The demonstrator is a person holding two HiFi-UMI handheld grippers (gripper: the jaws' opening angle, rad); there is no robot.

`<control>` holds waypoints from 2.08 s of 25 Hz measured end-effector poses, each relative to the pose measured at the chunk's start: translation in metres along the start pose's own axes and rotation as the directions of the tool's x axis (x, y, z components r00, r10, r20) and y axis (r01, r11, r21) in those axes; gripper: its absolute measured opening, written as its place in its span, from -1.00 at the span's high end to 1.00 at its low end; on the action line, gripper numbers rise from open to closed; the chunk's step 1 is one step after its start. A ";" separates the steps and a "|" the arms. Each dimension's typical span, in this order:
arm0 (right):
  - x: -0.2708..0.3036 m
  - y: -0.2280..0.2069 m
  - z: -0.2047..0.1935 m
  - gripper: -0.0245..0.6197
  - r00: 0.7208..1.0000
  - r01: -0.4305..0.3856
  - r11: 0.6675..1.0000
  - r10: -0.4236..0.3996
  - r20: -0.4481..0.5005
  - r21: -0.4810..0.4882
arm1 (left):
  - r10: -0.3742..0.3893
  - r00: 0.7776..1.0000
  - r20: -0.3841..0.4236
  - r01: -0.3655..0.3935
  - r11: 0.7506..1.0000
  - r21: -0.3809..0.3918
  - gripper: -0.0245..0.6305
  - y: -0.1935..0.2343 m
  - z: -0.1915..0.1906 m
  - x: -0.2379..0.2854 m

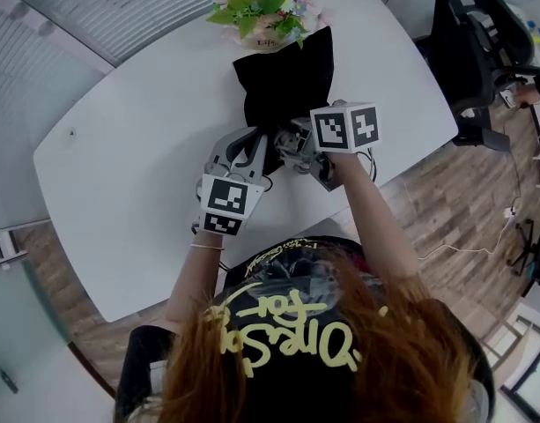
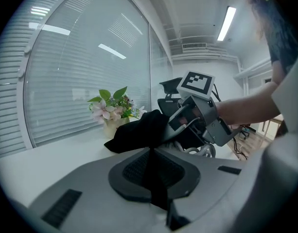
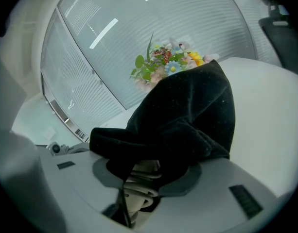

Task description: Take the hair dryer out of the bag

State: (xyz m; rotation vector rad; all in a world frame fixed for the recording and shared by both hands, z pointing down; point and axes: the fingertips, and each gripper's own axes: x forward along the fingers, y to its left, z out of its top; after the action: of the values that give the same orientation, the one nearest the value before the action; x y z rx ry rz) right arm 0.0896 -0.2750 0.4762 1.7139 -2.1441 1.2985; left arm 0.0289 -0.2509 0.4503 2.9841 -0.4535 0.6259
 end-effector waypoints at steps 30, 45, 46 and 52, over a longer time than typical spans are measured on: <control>-0.065 0.001 -0.012 0.46 0.961 -0.269 0.958 0.260 -0.096 -0.097 | 0.272 0.961 -0.058 -0.274 0.961 -0.039 0.89 -0.010 0.013 0.008; -0.086 -0.009 -0.029 0.48 0.930 -0.355 0.923 0.332 -0.157 -0.150 | 0.402 0.915 -0.042 -0.402 0.915 0.025 0.78 -0.013 0.019 0.004; -0.087 -0.011 -0.031 0.48 0.928 -0.358 0.921 0.334 -0.164 -0.152 | 0.408 0.912 -0.042 -0.408 0.913 0.022 0.78 -0.012 0.019 0.005; -0.086 -0.022 -0.053 0.48 0.924 -0.348 0.904 0.285 -0.256 -0.247 | 0.445 0.893 -0.063 -0.447 0.894 -0.028 0.80 0.001 0.016 0.004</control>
State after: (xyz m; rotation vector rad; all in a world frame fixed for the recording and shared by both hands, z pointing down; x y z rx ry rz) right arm 0.1170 -0.1759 0.4735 1.0925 -2.4061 1.1006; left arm 0.0386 -0.2548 0.4372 2.8197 -1.1525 0.7127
